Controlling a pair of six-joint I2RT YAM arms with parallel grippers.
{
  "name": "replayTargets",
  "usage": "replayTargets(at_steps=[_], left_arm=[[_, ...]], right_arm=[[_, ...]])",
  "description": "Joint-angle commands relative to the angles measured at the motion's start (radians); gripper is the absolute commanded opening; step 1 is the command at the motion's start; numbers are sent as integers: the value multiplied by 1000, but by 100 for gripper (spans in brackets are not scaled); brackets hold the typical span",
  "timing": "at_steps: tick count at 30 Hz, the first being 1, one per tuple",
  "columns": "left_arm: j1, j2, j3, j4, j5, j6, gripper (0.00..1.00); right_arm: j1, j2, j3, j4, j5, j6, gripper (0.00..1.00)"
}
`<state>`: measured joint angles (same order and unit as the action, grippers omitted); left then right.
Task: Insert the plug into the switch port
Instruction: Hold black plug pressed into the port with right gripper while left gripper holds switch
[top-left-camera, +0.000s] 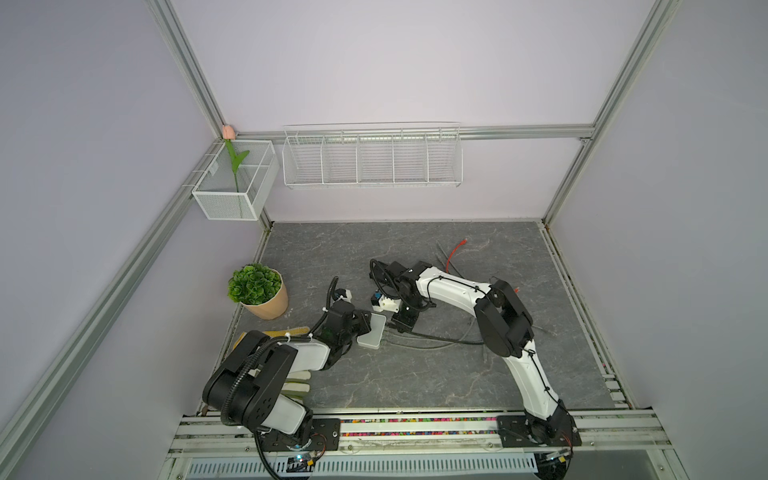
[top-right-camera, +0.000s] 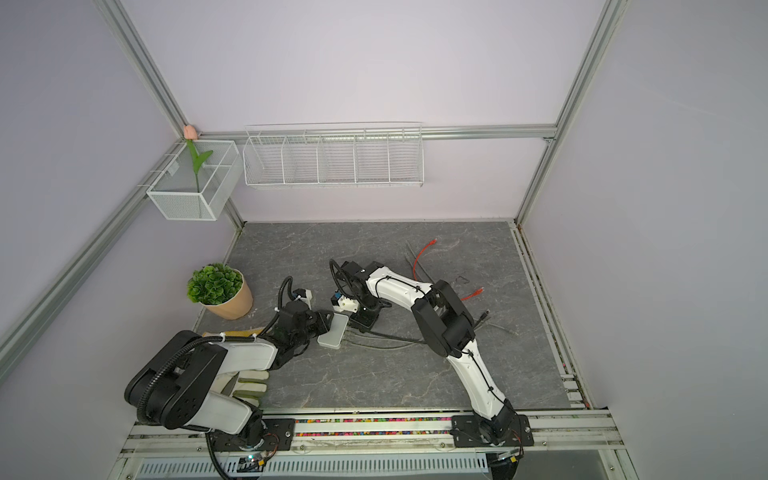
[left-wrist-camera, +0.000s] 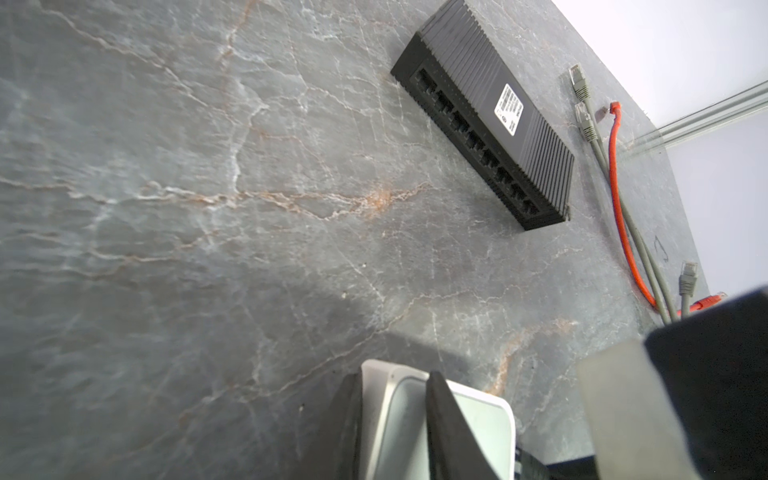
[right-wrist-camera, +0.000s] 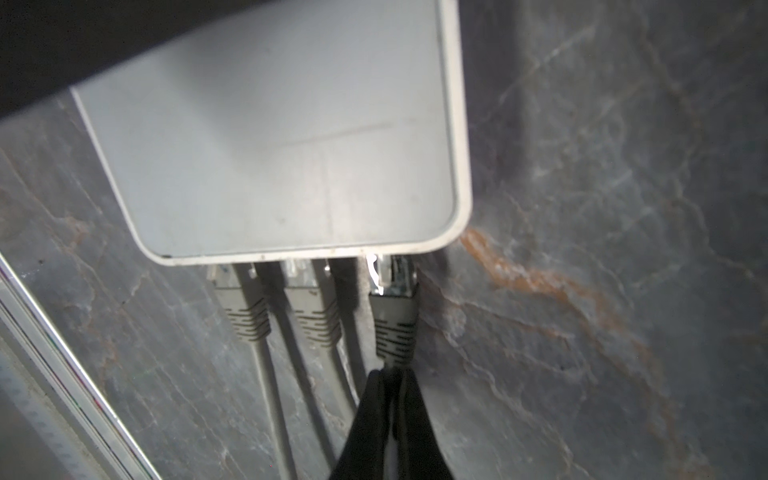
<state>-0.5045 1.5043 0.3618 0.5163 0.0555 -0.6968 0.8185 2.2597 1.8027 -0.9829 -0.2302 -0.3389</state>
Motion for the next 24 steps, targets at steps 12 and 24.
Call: replayTargets(at_steps=[12, 24], left_arm=[[-95, 50, -23, -81, 229, -11, 26], [-113, 59, -28, -65, 262, 10, 26]], right_arm=[[28, 12, 88, 395, -181, 5, 7], [26, 41, 167, 340, -191, -32, 7]])
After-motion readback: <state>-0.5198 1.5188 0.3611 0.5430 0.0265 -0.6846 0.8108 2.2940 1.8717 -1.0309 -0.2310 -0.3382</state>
